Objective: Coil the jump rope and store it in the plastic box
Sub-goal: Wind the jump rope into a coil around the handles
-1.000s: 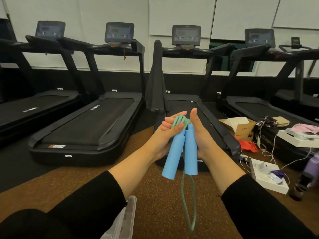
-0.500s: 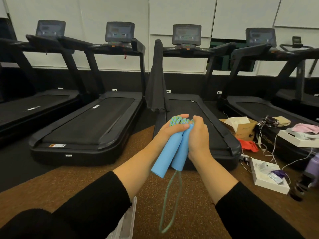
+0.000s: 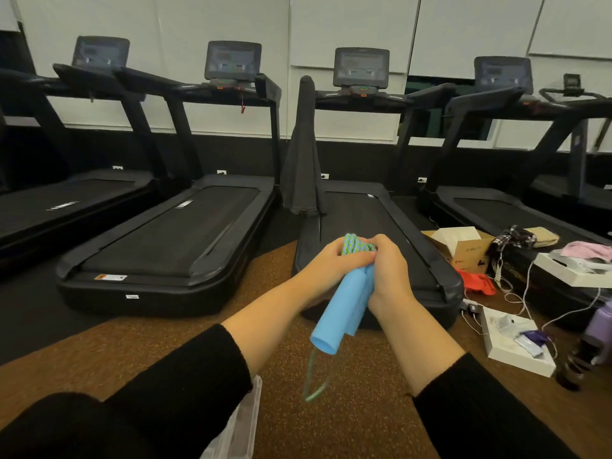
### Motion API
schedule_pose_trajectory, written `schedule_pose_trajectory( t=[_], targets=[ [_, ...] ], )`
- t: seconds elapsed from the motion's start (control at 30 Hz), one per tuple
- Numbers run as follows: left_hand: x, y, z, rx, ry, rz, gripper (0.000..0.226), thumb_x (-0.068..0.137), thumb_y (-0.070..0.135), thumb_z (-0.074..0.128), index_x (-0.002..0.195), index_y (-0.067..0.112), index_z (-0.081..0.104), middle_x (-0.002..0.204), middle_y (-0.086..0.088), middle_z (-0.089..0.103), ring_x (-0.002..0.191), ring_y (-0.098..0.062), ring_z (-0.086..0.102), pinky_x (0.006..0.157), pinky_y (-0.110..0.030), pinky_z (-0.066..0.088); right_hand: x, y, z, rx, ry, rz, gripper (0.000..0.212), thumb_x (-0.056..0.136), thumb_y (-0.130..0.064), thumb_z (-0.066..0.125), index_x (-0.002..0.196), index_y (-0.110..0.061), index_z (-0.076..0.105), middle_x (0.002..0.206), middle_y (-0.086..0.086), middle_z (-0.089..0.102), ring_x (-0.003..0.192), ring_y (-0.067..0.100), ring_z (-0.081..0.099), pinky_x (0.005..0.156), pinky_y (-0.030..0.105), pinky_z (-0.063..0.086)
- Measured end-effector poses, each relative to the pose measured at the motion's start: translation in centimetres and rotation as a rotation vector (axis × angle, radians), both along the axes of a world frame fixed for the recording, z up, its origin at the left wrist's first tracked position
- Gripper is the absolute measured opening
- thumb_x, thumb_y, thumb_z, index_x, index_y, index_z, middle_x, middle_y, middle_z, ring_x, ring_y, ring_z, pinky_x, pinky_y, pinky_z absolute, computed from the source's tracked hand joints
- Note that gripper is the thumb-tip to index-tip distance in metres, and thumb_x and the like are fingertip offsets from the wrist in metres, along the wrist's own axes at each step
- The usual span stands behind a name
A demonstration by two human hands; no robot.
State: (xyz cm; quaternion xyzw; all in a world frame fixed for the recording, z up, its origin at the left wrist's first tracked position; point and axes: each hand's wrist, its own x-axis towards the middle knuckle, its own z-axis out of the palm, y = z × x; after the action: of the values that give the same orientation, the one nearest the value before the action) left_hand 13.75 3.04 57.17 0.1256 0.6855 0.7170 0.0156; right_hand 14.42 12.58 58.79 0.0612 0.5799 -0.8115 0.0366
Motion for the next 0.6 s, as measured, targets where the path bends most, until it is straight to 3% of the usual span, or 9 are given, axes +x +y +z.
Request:
schedule_pose_trajectory(
  t=[0.17, 0.23, 0.3, 0.43, 0.5, 0.6],
  targets=[
    [0.3, 0.4, 0.1, -0.183, 0.073, 0.168, 0.029, 0.085, 0.027, 0.062, 0.109, 0.013, 0.052, 0.094, -0.006, 0.062, 0.083, -0.018, 0.064, 0.08, -0.04, 0.055, -0.3, -0.3, -0.6, 0.05, 0.009, 0.009, 0.023, 0.082, -0.034, 0.055, 0.087, -0.013, 0.064, 0.089, 0.013, 0.065, 0.083, 0.027, 0.065, 0.088, 0.047, 0.054],
    [0.3, 0.0, 0.2, -0.231, 0.138, 0.251, 0.023, 0.084, 0.028, 0.063, 0.099, 0.015, 0.051, 0.087, -0.004, 0.06, 0.077, -0.015, 0.061, 0.071, -0.039, 0.053, -0.3, -0.5, -0.7, -0.047, 0.02, 0.121, 0.032, 0.082, -0.037, 0.056, 0.095, -0.01, 0.066, 0.086, 0.012, 0.065, 0.083, 0.026, 0.065, 0.089, 0.047, 0.053],
    [0.5, -0.7, 0.5, -0.264, 0.207, 0.296, 0.018, 0.085, 0.023, 0.063, 0.095, 0.021, 0.048, 0.083, 0.001, 0.056, 0.072, -0.01, 0.058, 0.062, -0.028, 0.049, -0.3, -0.5, -0.6, -0.079, 0.066, 0.242, 0.032, 0.083, -0.037, 0.061, 0.098, -0.009, 0.068, 0.085, 0.009, 0.067, 0.083, 0.023, 0.066, 0.087, 0.044, 0.053],
    [1.0, -1.7, 1.0, -0.394, 0.316, 0.269, 0.034, 0.086, 0.015, 0.061, 0.113, 0.012, 0.041, 0.088, 0.003, 0.053, 0.074, -0.007, 0.056, 0.061, -0.021, 0.048, -0.8, 0.4, 0.0, 0.19, 0.206, 0.398, 0.048, 0.077, -0.04, 0.072, 0.105, -0.003, 0.059, 0.102, 0.015, 0.068, 0.094, 0.024, 0.068, 0.085, 0.041, 0.056],
    [1.1, -1.9, 1.2, -0.45, 0.355, 0.268, 0.036, 0.085, 0.012, 0.061, 0.112, 0.01, 0.038, 0.084, 0.003, 0.052, 0.068, -0.006, 0.053, 0.053, -0.014, 0.045, -0.7, 0.7, 0.7, 0.385, 0.289, 0.441, 0.043, 0.076, -0.039, 0.073, 0.097, -0.007, 0.055, 0.096, 0.012, 0.064, 0.087, 0.022, 0.066, 0.079, 0.04, 0.055],
    [0.9, -2.1, 1.5, -0.445, 0.358, 0.273, 0.038, 0.086, 0.008, 0.06, 0.114, 0.009, 0.034, 0.083, 0.004, 0.05, 0.066, -0.003, 0.052, 0.047, -0.009, 0.041, -0.4, 0.4, 1.2, 0.53, 0.36, 0.412, 0.035, 0.084, -0.041, 0.064, 0.098, -0.01, 0.055, 0.098, 0.012, 0.063, 0.086, 0.021, 0.063, 0.087, 0.047, 0.053]
  ],
)
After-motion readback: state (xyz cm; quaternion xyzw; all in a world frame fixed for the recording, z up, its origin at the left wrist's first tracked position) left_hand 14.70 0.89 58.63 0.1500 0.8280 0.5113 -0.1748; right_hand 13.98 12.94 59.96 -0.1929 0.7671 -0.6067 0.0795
